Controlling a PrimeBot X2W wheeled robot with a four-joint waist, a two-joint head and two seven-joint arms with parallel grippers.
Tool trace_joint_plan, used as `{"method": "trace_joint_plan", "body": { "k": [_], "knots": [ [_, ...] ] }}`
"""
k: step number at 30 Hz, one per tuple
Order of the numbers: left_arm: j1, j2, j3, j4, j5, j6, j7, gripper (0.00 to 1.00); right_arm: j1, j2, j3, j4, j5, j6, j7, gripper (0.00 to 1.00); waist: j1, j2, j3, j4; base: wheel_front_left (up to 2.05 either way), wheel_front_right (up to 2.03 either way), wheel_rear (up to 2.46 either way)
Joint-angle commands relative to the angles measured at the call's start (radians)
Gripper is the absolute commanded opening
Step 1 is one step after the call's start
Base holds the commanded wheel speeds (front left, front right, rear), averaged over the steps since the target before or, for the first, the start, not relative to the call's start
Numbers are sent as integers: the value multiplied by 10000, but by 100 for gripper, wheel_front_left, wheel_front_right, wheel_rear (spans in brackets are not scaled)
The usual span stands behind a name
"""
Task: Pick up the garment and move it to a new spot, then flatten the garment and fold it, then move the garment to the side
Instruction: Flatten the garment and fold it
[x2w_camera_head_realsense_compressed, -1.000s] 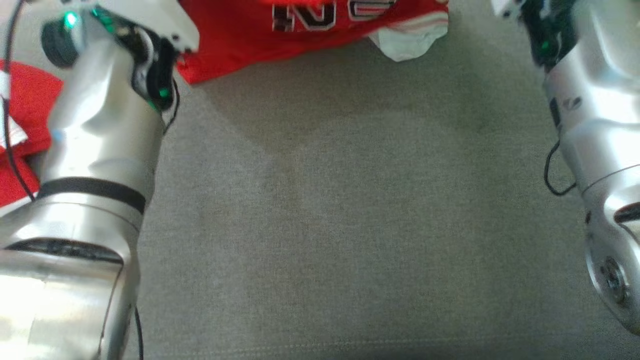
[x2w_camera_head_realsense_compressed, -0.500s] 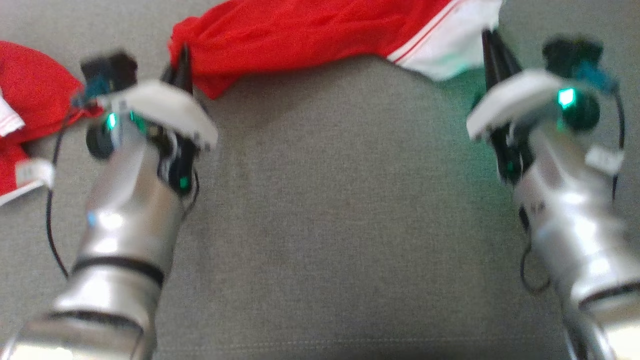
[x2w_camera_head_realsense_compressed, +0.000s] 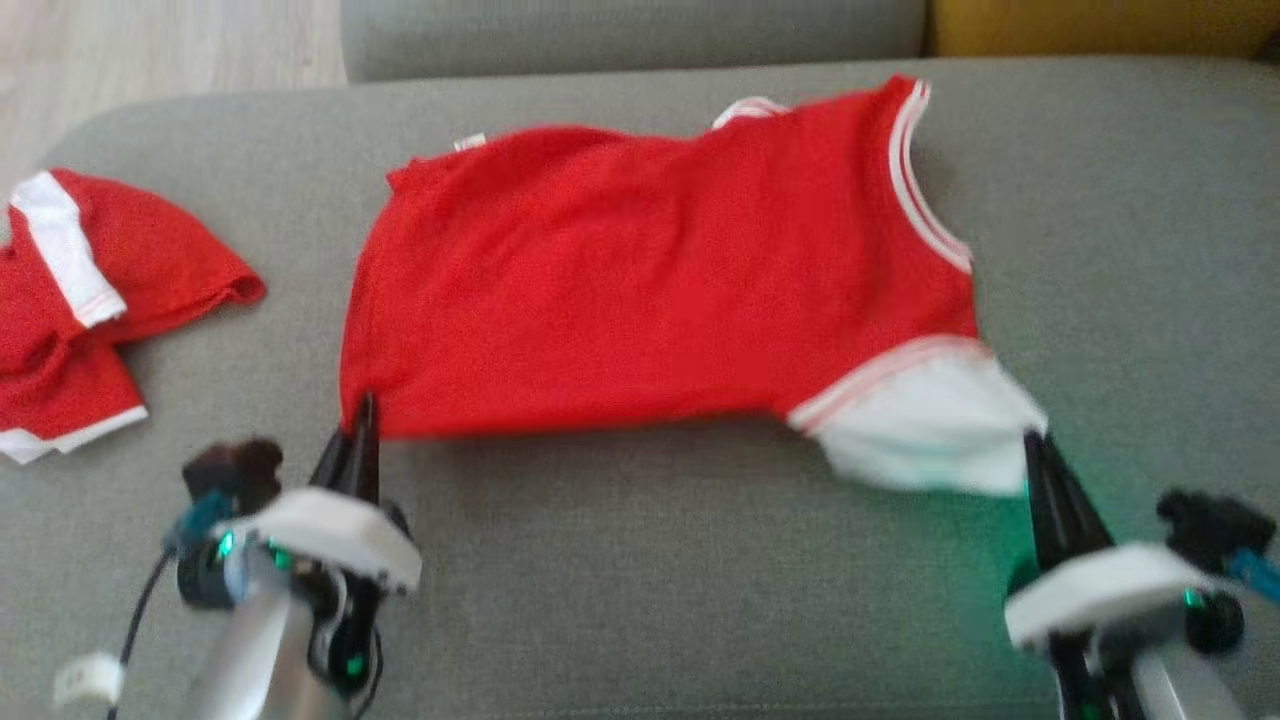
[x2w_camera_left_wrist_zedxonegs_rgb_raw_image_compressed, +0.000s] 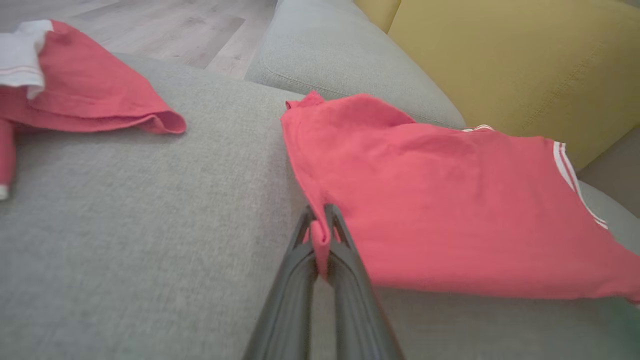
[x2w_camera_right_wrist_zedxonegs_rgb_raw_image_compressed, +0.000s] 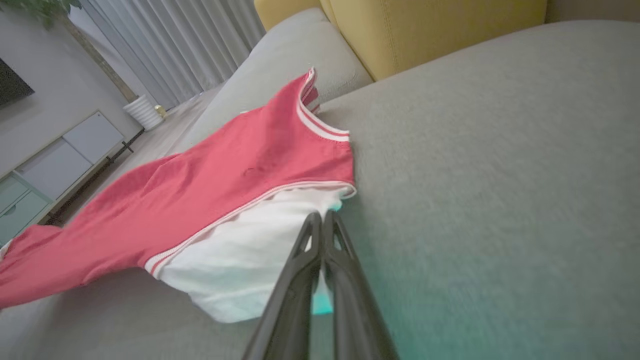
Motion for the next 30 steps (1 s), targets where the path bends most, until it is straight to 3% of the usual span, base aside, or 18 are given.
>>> {"method": "trace_joint_plan", "body": {
  "k": [1, 7, 13, 22, 30],
  "knots": [
    [20, 332, 393, -508, 49, 112, -89, 0, 170, 56, 66, -719, -173, -9, 264, 0, 0, -1, -293, -33, 0, 0, 0],
    [2170, 513, 556, -2871, -105, 824, 756, 0, 2842, 708, -964, -3881, -494, -9, 2562, 0, 0, -1, -835, -106, 0, 0, 0],
    [4033, 688, 581, -5186, -140, 1519, 1857, 0, 4515, 845, -1468, -5524, -184, -9, 4040, 0, 0, -1, -1207, -131, 0, 0, 0],
    [5188, 917, 629, -6925, -187, 2100, 2934, 0, 5427, 850, -1505, -6106, 464, -9, 4611, 0, 0, -1, -1291, -224, 0, 0, 0],
    [5039, 924, 534, -7120, -556, 2210, 3916, 0, 4800, 851, -1510, -5762, 915, -9, 4807, 0, 0, -1, -1188, -200, 0, 0, 0]
  ]
}}
